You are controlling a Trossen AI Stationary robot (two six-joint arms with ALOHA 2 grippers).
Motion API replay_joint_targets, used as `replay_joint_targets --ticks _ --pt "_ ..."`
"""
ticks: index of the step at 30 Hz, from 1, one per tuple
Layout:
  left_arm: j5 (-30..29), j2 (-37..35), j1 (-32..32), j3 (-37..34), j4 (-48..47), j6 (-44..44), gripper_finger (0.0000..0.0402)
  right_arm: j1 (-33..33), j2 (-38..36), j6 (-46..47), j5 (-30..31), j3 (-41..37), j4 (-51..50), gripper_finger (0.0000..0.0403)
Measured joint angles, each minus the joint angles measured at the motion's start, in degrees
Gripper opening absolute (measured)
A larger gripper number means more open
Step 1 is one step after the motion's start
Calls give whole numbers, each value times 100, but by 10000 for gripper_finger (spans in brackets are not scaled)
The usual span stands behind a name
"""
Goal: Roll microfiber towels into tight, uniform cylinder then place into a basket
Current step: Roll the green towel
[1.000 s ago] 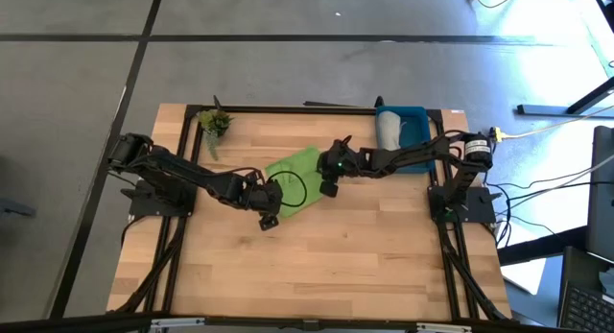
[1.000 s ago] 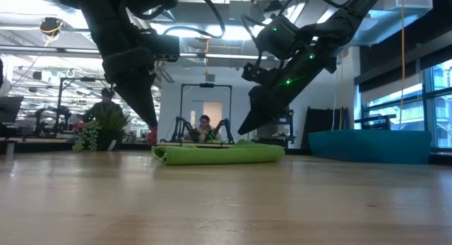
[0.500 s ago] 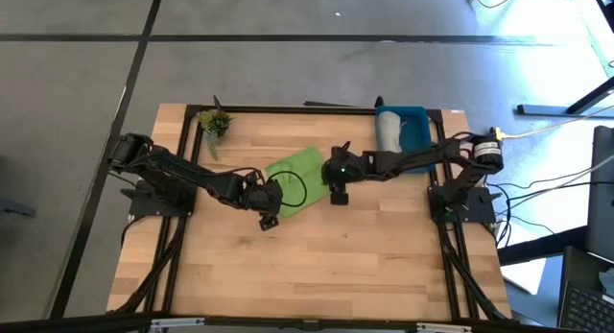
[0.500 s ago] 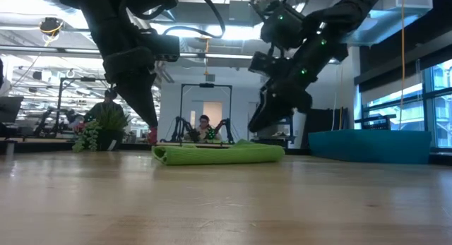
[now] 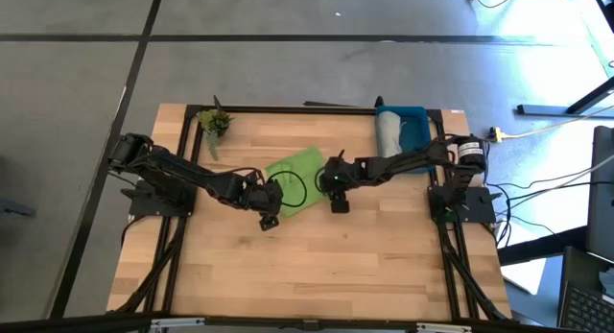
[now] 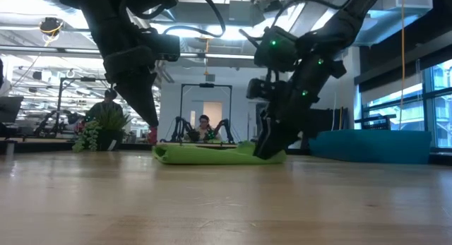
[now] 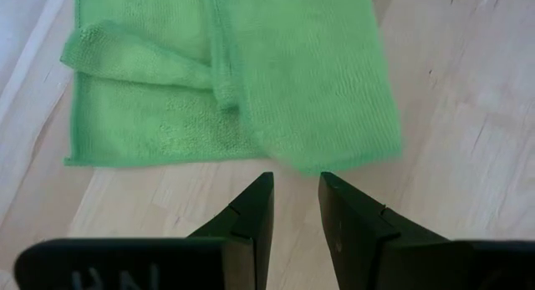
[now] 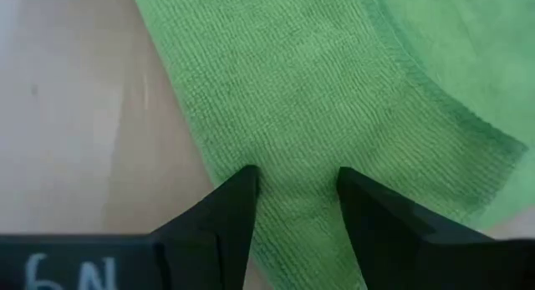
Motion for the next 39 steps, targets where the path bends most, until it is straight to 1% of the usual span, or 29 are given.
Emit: replay_joint_targets --ticks 4,6,12,17,19,24,27,33,36,39 --pt "-1 0 0 0 4 0 89 68 29 737 -593 -2 25 174" --pt "-1 0 0 0 11 0 89 149 32 1166 -724 -4 48 174" --pt "1 0 0 0 11 4 89 430 72 2411 -653 -14 342 174" --pt "-1 0 0 0 11 4 89 621 62 2498 -226 -32 656 174" --pt "0 0 -5 0 9 6 89 649 -50 2478 -71 -32 675 174" --pt "-1 0 -83 0 -8 48 89 712 -421 1897 140 -24 633 174" --pt "-1 0 -149 0 -10 50 89 785 -550 1144 135 -19 561 174" --pt "-1 0 -257 0 15 52 89 986 -461 -302 135 -31 205 174" --pt "-3 0 -269 0 27 52 89 1008 -456 -696 119 -50 94 174" --pt "-26 0 -267 0 31 52 89 997 -423 -789 126 -142 99 174"
